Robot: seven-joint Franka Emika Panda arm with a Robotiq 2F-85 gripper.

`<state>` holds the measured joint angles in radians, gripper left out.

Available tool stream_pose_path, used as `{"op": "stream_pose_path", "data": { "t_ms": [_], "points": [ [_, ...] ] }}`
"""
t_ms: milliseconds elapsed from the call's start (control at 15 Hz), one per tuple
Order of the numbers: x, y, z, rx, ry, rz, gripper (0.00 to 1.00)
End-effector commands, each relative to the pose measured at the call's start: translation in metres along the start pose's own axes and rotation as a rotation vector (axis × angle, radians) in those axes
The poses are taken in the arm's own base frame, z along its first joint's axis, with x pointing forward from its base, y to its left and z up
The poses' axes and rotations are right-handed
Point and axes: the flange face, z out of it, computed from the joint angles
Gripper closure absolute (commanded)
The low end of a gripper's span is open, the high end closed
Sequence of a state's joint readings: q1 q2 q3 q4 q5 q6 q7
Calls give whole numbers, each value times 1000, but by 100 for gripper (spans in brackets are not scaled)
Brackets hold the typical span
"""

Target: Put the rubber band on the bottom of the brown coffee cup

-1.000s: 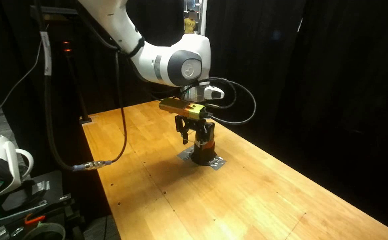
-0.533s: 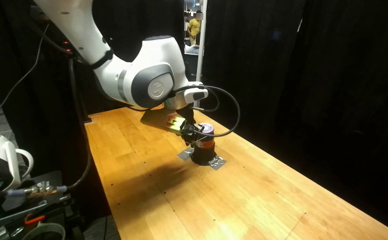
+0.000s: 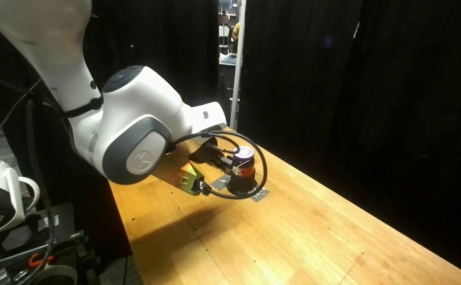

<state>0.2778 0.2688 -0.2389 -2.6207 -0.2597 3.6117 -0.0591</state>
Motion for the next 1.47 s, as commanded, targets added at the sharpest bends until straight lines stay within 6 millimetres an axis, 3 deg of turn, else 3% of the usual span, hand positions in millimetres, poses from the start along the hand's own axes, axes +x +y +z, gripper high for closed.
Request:
{"op": "stream_pose_path", "data": {
  "t_ms": [0, 267, 467, 533, 867, 1000, 1267, 1400],
  "points": [
    [-26, -16, -9, -40, 137, 10, 89],
    [-48, -47, -5, -25, 287, 8, 89],
    [-55, -58, -3, -50, 382, -11, 89],
    [-20, -53, -5, -53, 392, -13, 89],
    [11, -47, -3, -138, 468, -32, 89],
    [10, -45, -11, -141, 421, -47, 64],
    [29, -36, -35, -193, 182, -63, 38],
    [39, -17, -43, -207, 80, -56, 22]
  ]
}}
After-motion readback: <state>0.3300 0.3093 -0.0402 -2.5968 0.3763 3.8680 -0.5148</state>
